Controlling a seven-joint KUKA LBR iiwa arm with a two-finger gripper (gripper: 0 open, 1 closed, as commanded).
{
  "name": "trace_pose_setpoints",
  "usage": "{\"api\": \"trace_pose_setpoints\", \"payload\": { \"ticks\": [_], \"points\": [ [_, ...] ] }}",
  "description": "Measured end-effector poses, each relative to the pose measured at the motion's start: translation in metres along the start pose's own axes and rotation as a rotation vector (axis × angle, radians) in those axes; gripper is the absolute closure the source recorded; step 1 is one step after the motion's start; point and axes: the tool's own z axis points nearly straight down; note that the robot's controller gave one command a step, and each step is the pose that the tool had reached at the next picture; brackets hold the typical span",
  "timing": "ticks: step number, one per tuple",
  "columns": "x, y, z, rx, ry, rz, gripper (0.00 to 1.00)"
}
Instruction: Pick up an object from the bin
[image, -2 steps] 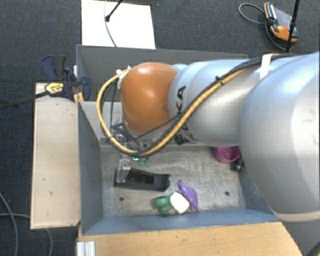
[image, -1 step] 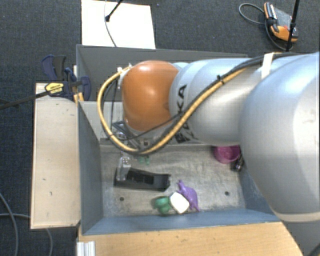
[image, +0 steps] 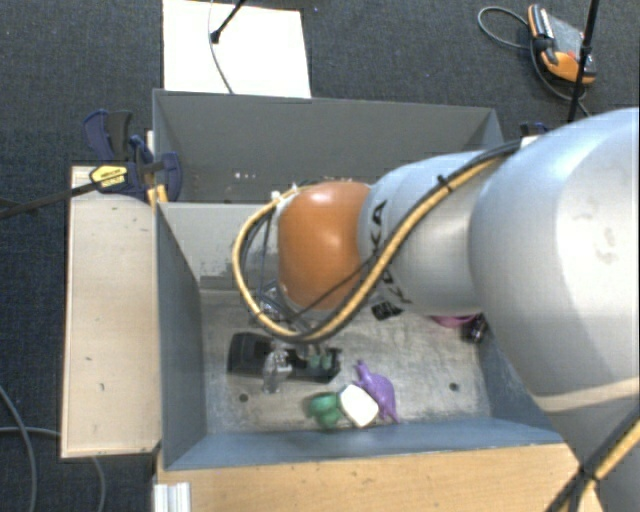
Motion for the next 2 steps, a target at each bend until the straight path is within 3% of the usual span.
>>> {"api": "trace_pose_setpoints", "payload": {
  "ticks": [1,2],
  "points": [
    [0.009,-0.012,0.015,0.001,0.004,0.019,0.0],
    [-0.002,-0.003,-0.011,0.001,0.002,0.122,0.0]
  ]
}}
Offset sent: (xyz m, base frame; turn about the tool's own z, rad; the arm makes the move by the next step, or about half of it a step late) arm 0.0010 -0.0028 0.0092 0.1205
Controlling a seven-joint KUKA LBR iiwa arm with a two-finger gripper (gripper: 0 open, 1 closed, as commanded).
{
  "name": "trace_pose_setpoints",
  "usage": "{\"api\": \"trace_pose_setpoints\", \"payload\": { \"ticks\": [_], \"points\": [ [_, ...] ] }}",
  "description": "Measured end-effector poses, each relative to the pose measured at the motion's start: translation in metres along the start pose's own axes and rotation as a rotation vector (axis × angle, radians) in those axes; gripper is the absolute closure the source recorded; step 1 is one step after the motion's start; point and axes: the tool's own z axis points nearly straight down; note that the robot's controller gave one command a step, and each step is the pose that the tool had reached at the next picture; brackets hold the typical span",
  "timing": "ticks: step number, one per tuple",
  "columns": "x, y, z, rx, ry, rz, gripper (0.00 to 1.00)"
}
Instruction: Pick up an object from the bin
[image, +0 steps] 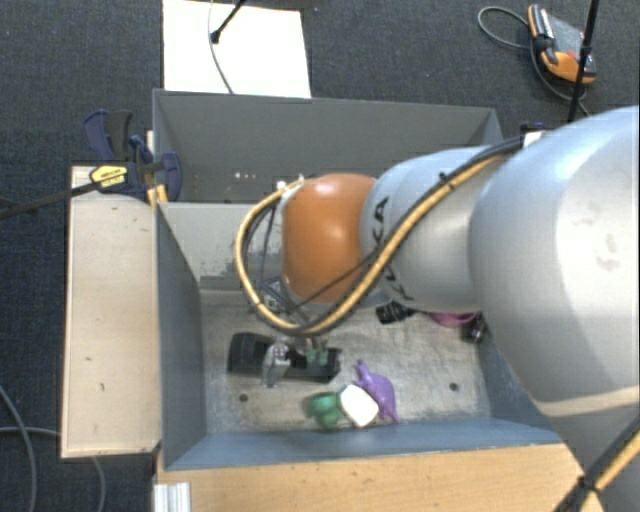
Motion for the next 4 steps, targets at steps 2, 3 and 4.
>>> {"api": "trace_pose_setpoints", "payload": {
  "ticks": [2,3,4],
  "points": [
    [0.0061,-0.0133,0.0288,0.004,0.024,0.1,1.0],
    [0.0061,-0.0133,0.0288,0.004,0.024,0.101,1.0],
    [0.0068,-0.0133,0.0275,0.004,0.023,0.101,1.0]
  ]
}}
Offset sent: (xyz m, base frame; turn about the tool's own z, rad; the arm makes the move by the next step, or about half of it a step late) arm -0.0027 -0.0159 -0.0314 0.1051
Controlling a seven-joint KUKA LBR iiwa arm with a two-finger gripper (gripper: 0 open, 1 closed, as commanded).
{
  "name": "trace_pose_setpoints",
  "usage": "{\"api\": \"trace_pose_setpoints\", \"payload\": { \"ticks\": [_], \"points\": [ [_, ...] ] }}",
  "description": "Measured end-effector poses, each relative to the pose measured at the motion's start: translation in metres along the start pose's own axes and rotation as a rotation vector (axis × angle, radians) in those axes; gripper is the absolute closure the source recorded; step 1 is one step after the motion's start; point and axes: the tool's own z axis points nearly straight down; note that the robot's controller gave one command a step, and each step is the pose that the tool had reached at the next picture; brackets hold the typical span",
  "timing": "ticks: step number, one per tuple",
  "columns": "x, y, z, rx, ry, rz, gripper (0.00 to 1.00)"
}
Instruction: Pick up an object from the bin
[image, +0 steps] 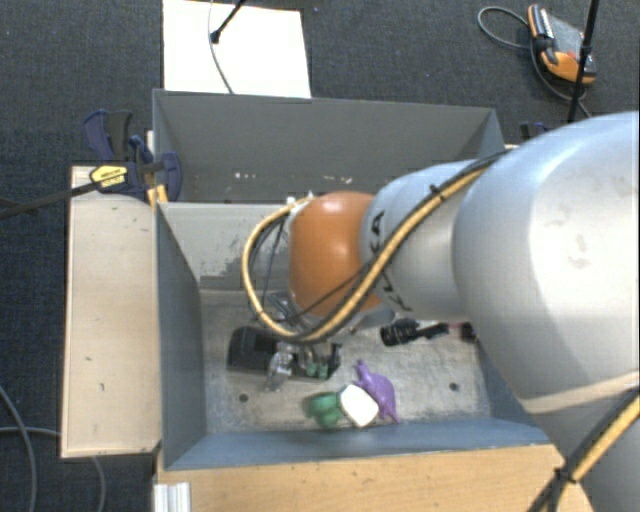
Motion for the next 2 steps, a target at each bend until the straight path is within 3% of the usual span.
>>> {"api": "trace_pose_setpoints", "payload": {
  "ticks": [2],
  "points": [
    [0.001,-0.002,-0.023,0.001,-0.01,0.001,1.0]
  ]
}}
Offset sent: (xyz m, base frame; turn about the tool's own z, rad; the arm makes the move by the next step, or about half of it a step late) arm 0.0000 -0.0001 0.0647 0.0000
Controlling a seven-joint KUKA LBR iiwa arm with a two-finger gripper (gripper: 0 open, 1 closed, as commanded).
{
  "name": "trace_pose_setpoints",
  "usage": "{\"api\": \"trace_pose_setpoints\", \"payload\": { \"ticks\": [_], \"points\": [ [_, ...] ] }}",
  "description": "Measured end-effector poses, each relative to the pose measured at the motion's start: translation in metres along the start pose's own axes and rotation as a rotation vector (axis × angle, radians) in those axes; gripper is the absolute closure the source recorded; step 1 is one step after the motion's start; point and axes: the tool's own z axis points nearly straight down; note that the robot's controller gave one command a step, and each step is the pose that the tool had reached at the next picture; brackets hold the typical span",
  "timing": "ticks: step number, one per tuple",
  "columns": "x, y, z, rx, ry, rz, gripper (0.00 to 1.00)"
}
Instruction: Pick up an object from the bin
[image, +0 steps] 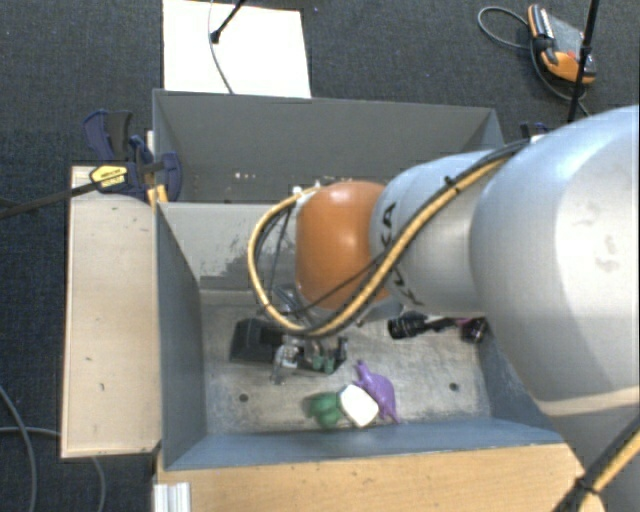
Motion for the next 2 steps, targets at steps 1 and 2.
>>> {"api": "trace_pose_setpoints", "payload": {
  "ticks": [1,2],
  "points": [
    [-0.001,0.0,-0.018,-0.001,-0.004,0.0,1.0],
    [-0.002,0.0,-0.032,-0.002,-0.006,0.001,1.0]
  ]
}}
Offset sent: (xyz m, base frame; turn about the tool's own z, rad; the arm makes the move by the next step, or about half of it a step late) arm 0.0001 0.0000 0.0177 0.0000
